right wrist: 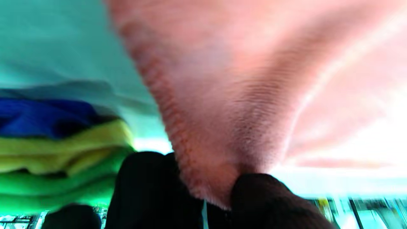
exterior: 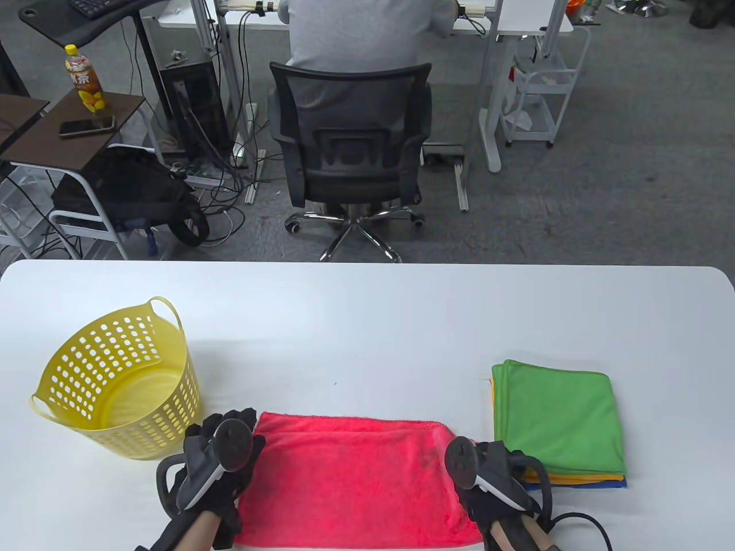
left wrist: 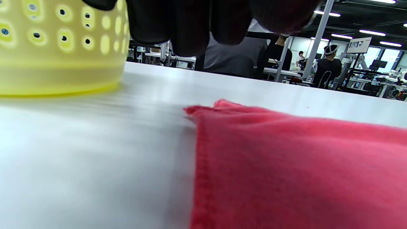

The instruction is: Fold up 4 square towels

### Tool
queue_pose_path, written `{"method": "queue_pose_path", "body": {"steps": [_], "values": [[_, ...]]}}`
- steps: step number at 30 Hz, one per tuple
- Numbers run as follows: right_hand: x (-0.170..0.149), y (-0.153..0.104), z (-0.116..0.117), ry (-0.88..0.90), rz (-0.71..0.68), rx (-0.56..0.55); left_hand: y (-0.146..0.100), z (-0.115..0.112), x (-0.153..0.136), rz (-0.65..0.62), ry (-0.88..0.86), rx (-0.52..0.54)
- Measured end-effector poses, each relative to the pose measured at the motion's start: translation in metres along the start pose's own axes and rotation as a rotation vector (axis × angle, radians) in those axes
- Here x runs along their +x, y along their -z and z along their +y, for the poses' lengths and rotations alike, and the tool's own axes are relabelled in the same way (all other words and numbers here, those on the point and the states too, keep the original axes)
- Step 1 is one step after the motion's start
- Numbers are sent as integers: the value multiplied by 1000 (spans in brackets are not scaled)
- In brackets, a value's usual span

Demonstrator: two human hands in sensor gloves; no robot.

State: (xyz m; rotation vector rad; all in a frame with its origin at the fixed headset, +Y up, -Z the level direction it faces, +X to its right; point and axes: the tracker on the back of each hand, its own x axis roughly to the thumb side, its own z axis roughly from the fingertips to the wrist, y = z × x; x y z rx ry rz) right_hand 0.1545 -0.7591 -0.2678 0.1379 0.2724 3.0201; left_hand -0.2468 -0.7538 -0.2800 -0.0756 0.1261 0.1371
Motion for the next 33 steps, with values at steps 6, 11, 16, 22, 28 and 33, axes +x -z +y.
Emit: {"method": "queue_pose_path", "body": {"steps": [6, 11, 16, 22, 28, 33], "values": [[-6, -6, -12, 386, -24, -15, 0, 0, 0, -10, -23, -7], [-28, 0, -4, 677, 25, -86, 0, 3, -3, -11, -56, 0], [-54, -5, -21, 645, 117, -120, 0, 4, -6, -6, -69, 3], [-53, -16, -56, 522, 200, -139, 1, 5, -8, -9, -83, 1], [45, -1, -56, 504, 39, -63, 0, 6, -4, -26, -86, -2], [151, 27, -10, 539, -134, 176, 0, 6, -4, -27, -81, -1]]}}
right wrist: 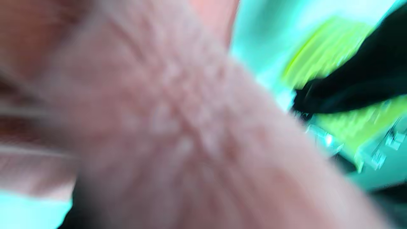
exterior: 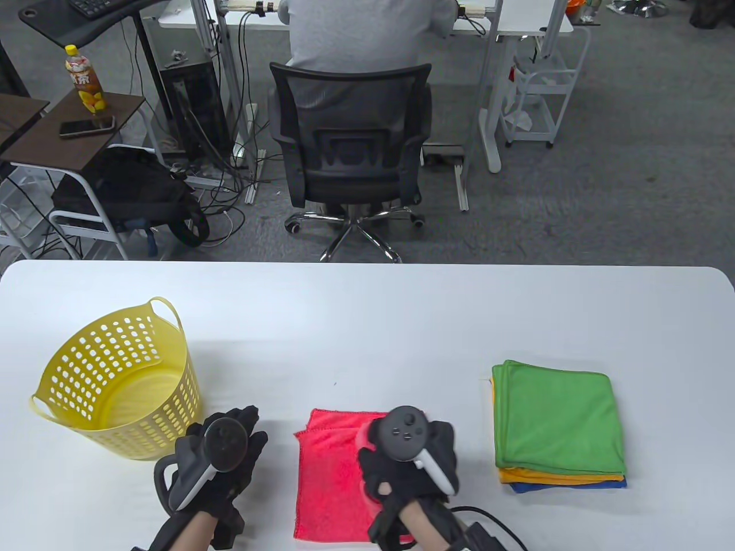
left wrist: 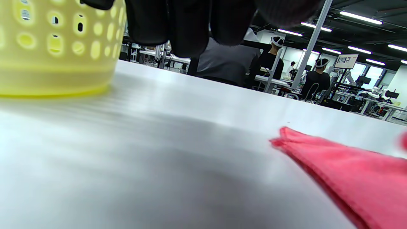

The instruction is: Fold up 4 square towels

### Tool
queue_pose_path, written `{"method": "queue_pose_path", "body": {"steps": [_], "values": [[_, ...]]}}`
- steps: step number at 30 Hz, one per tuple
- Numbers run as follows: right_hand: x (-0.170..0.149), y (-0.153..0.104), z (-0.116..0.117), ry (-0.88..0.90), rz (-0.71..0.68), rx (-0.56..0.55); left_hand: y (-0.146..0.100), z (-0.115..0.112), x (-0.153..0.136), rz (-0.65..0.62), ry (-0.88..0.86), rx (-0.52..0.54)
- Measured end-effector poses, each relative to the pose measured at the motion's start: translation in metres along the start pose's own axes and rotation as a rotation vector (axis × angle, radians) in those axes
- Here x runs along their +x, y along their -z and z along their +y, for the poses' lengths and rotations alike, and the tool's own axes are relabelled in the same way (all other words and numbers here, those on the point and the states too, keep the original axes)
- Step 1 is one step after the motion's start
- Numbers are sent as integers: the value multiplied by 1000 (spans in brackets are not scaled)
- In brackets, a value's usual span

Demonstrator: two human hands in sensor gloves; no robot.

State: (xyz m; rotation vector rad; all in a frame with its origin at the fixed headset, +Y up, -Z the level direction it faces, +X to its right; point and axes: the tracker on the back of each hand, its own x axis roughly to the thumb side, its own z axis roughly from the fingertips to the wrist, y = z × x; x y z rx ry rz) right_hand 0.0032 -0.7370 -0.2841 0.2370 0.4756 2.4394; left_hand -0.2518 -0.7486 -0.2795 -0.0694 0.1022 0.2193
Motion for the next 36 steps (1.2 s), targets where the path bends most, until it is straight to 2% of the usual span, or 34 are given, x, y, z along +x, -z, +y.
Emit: {"method": "queue_pose_path", "body": {"steps": [2, 4, 6, 8, 11, 14, 18, 20, 22, 24, 26, 27, 28, 29, 31, 33, 34, 35, 36], "values": [[13, 9, 22, 36, -49, 162, 0, 0, 0, 2, 3, 5], [18, 5, 20, 107, -78, 172, 0, 0, 0, 4, 4, 4], [16, -1, 1, 197, -162, 136, 0, 0, -1, 4, 3, -2], [5, -6, -21, 289, -170, 107, 0, 0, 0, 4, 5, -7], [-13, -8, -33, 396, -162, 131, 2, -1, 1, 1, 10, -16], [-18, -6, -14, 499, -104, 245, 2, -3, 3, -5, 20, -28], [4, 0, 39, 593, -120, 430, -1, -5, 5, -31, 18, -42], [14, 3, 58, 592, -125, 504, -2, -7, 8, -75, -2, -85], [20, 4, 67, 580, -153, 560, -3, -10, 10, -87, -13, -107], [24, 2, 62, 577, -215, 589, -3, -12, 13, -97, 6, -107], [25, -4, 41, 571, -263, 489, -4, -13, 16, -107, 37, -109], [21, -8, 17, 507, -242, 329, -4, -14, 17, -111, 49, -109], [16, -9, 3, 443, -216, 233, -4, -14, 17, -112, 53, -111], [6, -9, -15, 355, -167, 139, -3, -14, 17, -111, 53, -111], [-20, -9, -41, 169, 31, 6, -2, -14, 17, -109, 46, -114], [-50, -6, -50, -34, 239, -6, -1, -14, 15, -105, 45, -116], [-58, -5, -49, -75, 289, 7, -1, -15, 15, -103, 47, -116], [-73, -1, -41, -144, 368, 44, 0, -15, 14, -100, 51, -116], [-80, 2, -35, -164, 390, 63, 0, -15, 14, -98, 53, -117]]}}
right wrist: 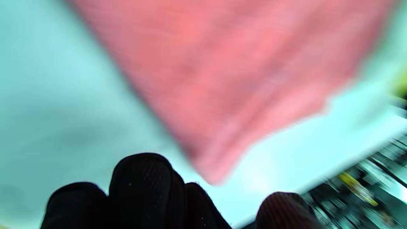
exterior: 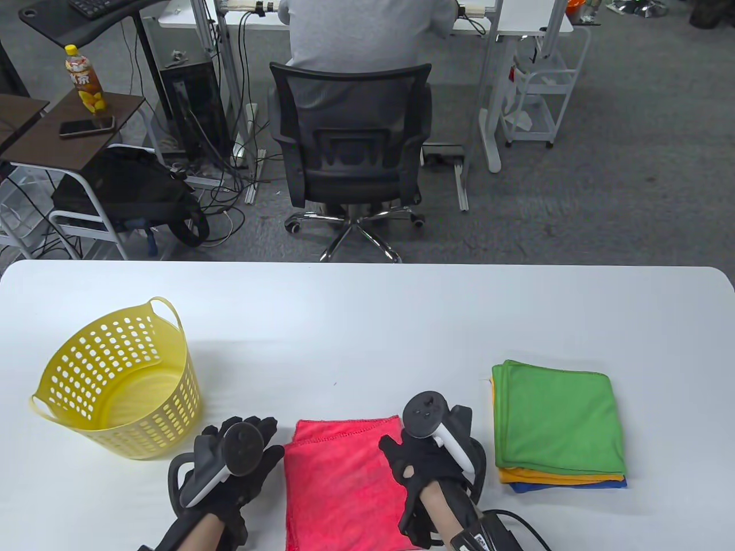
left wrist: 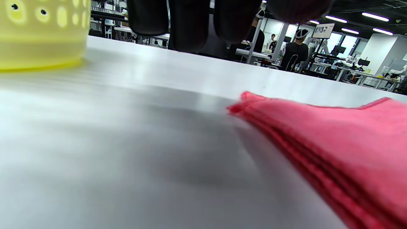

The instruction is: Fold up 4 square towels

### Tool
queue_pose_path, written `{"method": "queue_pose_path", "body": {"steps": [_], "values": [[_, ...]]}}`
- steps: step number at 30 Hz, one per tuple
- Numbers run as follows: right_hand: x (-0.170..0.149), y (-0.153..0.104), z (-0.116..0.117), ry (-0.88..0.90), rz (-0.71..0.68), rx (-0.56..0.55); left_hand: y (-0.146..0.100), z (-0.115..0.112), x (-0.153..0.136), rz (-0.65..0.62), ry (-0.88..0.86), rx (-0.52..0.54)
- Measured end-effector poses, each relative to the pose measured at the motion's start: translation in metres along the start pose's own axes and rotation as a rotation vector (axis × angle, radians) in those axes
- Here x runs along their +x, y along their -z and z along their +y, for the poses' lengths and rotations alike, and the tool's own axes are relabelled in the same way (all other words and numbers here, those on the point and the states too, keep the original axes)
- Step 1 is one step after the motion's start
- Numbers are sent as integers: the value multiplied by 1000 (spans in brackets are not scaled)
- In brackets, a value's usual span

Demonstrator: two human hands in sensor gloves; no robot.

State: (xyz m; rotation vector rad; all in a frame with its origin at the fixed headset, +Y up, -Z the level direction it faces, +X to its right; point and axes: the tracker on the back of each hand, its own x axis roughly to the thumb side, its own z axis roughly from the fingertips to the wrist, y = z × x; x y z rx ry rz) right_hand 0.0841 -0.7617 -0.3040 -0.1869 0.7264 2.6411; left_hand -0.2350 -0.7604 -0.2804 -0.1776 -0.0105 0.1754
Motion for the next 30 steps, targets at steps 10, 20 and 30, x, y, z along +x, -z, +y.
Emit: {"method": "queue_pose_path", "body": {"steps": [10, 20, 30], "values": [[8, 5, 22, 82, -209, -187, 2, -5, -2, 8, 4, -14], [-7, -57, -80, -84, -324, -526, 3, -8, -2, 9, 2, -29], [-43, -61, -177, 50, -230, -634, 4, -7, -7, 30, 18, -12]]}}
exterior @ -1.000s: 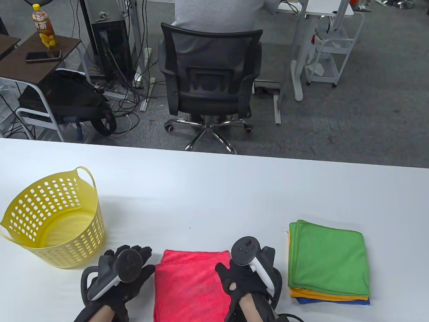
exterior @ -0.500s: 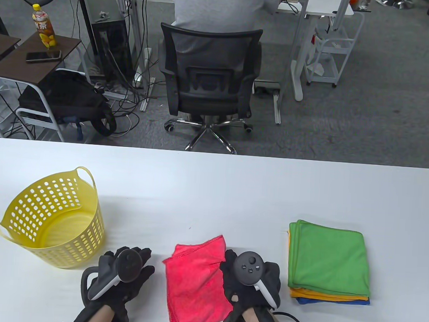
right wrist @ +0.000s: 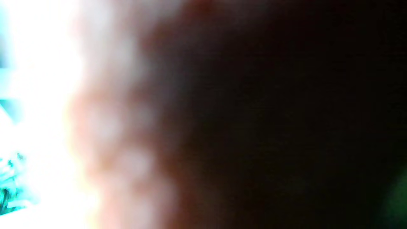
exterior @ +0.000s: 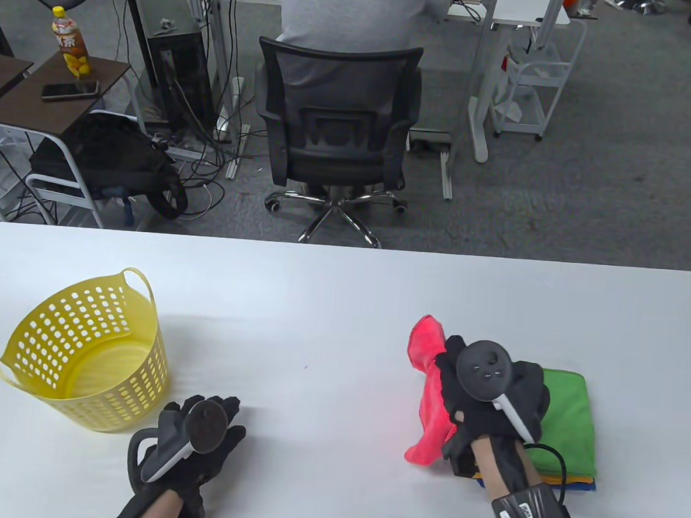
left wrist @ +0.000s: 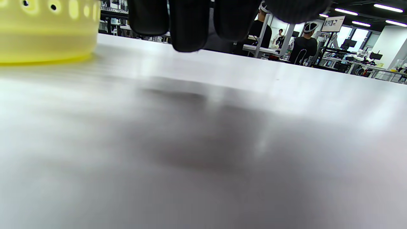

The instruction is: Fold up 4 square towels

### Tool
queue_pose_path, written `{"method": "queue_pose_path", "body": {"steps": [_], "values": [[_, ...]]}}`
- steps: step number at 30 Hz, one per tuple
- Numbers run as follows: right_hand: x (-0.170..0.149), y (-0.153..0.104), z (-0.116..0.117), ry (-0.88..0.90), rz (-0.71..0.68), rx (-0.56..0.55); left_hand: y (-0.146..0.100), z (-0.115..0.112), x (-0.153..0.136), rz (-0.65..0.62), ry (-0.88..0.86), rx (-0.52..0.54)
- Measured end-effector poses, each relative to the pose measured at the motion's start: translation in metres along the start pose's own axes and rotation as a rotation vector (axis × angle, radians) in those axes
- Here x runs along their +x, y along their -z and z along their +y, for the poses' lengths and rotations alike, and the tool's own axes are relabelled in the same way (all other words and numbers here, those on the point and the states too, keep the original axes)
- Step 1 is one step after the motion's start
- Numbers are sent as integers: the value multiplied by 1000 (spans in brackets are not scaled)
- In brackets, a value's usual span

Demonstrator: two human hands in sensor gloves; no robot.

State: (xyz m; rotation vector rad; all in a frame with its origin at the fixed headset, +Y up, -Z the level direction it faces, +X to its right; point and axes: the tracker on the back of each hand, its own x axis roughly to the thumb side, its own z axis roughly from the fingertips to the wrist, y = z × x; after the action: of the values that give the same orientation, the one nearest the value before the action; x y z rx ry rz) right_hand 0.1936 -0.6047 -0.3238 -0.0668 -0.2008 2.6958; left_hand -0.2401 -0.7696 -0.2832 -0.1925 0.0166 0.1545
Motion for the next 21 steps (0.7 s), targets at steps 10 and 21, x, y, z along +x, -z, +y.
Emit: {"method": "queue_pose_path", "body": {"steps": [10, 21], "values": [[-199, 13, 9, -13, 558, -35, 0, 2, 0, 7, 16, 19], [-170, 2, 11, 84, 422, -31, -4, 9, 3, 28, 21, 53]]}}
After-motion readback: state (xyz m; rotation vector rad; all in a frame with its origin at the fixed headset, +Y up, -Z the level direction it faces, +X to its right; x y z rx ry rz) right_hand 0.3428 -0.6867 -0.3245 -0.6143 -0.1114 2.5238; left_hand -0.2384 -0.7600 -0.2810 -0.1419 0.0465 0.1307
